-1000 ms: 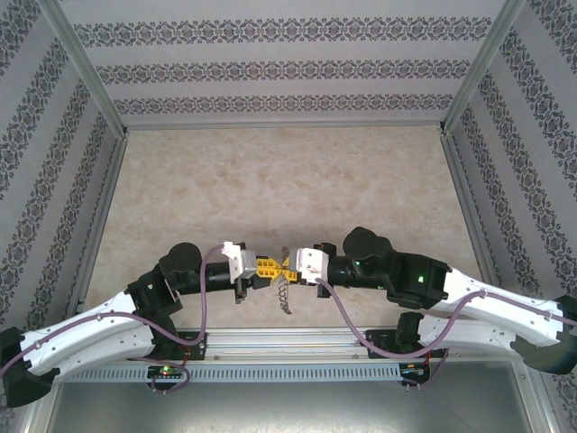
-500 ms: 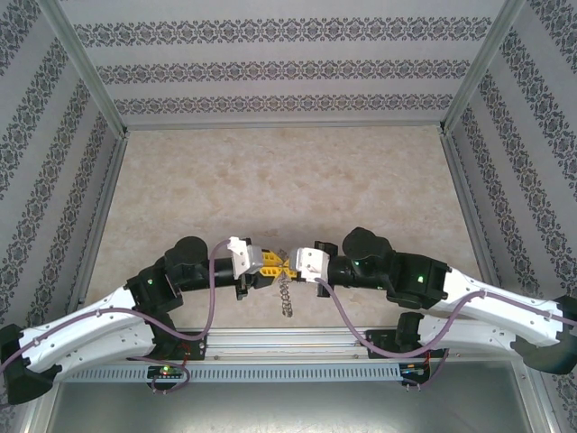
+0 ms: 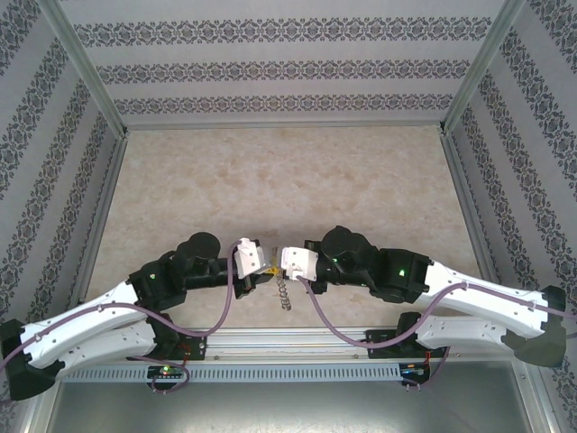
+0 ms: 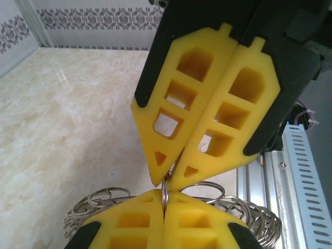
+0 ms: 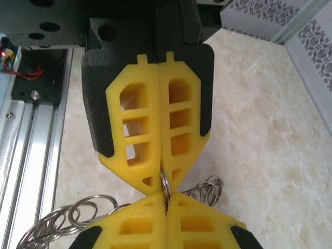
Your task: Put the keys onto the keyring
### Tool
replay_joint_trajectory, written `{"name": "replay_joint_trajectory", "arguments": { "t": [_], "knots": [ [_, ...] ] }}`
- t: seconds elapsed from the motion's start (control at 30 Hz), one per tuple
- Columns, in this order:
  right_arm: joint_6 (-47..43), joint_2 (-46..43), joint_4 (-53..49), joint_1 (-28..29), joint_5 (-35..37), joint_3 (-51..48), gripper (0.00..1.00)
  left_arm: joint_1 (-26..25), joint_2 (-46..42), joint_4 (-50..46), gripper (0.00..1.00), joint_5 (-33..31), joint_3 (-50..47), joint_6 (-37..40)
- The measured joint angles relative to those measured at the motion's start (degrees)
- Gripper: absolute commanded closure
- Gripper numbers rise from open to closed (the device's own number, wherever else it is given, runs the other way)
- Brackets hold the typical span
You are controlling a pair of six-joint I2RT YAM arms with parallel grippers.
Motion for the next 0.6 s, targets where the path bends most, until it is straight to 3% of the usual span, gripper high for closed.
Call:
{"name": "replay_joint_trajectory", "arguments": {
  "t": [0.17,0.53,0.6],
  "knots": [
    [0.09,-3.69,4.70,0.15,-2.95,-1.95,0.85,0.00,-4.00,5.64,1.00,2.38,-2.40,-0.63],
    [0.33,-5.77,7.10,0.37,-4.33,-4.46,0.88,0.02,-6.01,14.25,1.00,5.92,-6.69,-3.28],
    [0.37,-5.79,7.15,0.35,-4.46,-4.46,0.94,0.02,-6.01,14.86,1.00,6.19,-6.84,-3.72]
  ]
}}
